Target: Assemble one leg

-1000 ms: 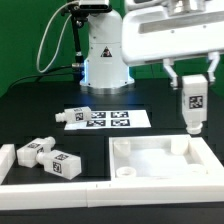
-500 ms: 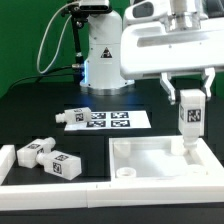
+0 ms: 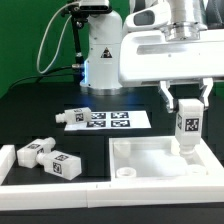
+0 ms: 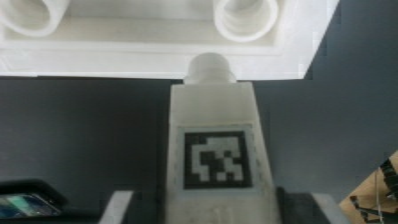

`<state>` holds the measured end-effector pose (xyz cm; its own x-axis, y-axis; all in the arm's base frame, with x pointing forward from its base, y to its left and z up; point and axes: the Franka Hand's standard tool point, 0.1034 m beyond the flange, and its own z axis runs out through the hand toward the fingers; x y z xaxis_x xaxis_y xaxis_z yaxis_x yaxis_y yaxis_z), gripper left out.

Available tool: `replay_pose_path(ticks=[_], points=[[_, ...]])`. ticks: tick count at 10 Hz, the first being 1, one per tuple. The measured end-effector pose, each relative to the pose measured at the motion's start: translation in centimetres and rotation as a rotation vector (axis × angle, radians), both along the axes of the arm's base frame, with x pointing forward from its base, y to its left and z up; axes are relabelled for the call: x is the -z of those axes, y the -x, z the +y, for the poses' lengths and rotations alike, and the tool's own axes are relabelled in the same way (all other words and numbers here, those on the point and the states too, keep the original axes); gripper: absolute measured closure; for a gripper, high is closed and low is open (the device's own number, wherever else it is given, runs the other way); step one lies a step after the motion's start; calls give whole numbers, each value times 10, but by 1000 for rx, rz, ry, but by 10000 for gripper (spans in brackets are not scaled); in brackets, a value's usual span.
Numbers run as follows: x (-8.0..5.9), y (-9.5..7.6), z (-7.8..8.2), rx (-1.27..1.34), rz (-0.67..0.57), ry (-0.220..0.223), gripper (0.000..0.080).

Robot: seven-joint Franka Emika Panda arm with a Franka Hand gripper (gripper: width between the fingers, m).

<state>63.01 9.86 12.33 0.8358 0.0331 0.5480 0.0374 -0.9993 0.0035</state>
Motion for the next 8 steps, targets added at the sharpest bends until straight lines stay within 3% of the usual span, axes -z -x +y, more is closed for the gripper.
replay_pose_path(ticks=[8], points=[[22,7,17,-29,23,4,512]])
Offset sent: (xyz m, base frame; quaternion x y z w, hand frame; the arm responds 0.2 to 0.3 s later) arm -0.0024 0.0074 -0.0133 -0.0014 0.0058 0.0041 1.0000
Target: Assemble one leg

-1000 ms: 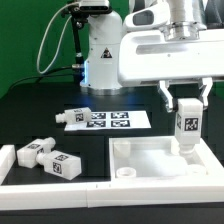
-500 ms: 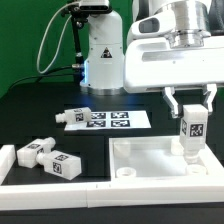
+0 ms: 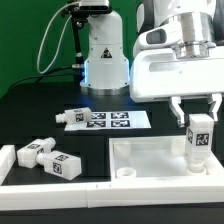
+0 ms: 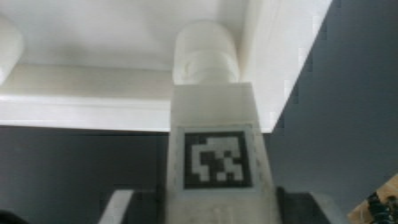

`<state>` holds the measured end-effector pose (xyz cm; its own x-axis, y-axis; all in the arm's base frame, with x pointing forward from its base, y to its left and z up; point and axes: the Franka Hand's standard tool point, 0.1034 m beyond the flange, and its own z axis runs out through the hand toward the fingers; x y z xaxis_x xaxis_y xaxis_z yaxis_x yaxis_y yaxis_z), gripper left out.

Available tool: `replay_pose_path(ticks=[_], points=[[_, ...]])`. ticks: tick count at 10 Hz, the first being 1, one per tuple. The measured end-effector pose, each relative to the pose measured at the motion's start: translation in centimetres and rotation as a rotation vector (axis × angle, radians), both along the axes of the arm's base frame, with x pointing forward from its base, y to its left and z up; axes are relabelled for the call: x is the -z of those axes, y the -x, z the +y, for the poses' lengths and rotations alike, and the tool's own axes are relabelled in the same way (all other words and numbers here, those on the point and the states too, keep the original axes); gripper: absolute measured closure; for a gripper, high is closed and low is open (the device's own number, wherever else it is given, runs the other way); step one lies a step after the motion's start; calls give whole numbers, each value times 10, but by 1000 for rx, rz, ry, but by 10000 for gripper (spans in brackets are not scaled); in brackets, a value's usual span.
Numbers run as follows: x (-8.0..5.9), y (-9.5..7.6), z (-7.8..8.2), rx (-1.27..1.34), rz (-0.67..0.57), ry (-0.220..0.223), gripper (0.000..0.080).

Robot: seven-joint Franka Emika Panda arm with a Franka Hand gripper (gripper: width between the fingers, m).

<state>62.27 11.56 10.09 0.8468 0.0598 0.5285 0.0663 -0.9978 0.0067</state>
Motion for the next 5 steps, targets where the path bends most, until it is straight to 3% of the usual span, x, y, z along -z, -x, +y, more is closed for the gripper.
replay_pose_path(ticks=[5], points=[[13,-2,-3,-7,-28,12,512]])
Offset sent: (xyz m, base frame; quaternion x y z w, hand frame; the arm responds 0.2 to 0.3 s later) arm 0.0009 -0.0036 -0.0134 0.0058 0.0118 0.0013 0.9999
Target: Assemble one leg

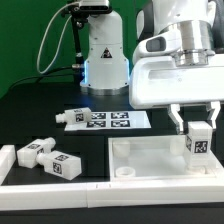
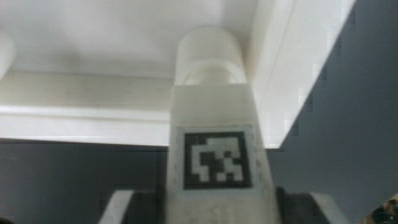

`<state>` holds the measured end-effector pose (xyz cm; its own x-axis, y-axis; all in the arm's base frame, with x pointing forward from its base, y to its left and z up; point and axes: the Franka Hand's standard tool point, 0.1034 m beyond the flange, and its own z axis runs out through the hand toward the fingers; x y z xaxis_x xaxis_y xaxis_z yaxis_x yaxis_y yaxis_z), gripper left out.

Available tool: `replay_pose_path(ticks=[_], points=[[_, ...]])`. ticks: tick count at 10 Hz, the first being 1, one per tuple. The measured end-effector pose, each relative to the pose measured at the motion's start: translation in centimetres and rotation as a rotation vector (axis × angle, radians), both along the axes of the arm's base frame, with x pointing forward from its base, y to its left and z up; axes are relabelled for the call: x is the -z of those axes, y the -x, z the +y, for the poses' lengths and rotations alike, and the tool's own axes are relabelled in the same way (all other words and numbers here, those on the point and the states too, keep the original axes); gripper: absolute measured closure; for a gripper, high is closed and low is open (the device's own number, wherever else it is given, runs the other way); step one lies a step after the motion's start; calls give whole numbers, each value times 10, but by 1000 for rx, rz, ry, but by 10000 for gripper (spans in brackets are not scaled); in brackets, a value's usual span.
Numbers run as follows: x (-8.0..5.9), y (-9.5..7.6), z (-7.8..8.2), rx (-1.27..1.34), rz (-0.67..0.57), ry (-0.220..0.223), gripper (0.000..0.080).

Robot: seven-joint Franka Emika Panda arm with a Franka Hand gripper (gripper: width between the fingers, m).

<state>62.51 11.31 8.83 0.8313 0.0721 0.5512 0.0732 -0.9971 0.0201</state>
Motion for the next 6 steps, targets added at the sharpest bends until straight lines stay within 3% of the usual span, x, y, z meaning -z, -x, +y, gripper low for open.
replay_pose_path(ticks=[5,6], points=[[0,-2,0,-12,-34,5,512],[0,-2,0,-15,-34,8,406]])
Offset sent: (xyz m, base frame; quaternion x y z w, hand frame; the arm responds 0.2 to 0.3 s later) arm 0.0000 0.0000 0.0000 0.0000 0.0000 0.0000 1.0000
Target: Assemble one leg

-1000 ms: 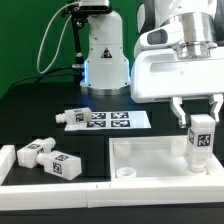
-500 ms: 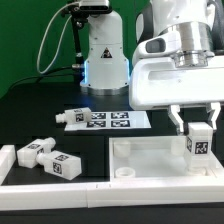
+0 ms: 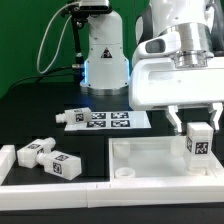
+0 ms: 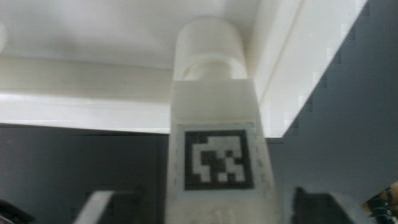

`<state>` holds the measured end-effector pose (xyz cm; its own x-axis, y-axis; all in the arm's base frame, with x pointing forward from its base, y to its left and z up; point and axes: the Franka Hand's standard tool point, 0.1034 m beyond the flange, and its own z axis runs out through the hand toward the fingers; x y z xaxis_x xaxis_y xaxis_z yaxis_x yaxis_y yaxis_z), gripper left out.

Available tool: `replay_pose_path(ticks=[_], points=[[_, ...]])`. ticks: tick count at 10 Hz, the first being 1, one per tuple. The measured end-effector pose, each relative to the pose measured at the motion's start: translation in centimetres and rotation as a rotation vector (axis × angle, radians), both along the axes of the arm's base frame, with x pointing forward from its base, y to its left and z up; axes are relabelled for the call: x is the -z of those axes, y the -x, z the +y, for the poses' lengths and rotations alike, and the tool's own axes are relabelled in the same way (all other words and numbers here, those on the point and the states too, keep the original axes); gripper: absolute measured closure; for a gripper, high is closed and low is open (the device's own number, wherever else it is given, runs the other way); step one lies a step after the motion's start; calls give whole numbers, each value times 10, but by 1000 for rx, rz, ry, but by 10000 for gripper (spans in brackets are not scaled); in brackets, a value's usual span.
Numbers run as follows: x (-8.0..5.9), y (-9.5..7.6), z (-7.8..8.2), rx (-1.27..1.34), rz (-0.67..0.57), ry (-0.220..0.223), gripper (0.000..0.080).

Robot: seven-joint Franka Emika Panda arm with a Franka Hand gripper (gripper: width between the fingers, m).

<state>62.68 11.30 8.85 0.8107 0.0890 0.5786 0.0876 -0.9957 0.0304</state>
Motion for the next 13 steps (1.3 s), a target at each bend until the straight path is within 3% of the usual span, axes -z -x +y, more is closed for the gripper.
replay_pose_path(ticks=[1,2,5,7,11,13], points=[[0,0,0,-3,0,2,268],[0,0,0,-7,0,5,184],[2,0,0,-10,22,10,156],[-14,-14,-1,7,125,1,151],[2,-16,1,44,423,5,150],[3,-16,-1,87,496,-9,150]])
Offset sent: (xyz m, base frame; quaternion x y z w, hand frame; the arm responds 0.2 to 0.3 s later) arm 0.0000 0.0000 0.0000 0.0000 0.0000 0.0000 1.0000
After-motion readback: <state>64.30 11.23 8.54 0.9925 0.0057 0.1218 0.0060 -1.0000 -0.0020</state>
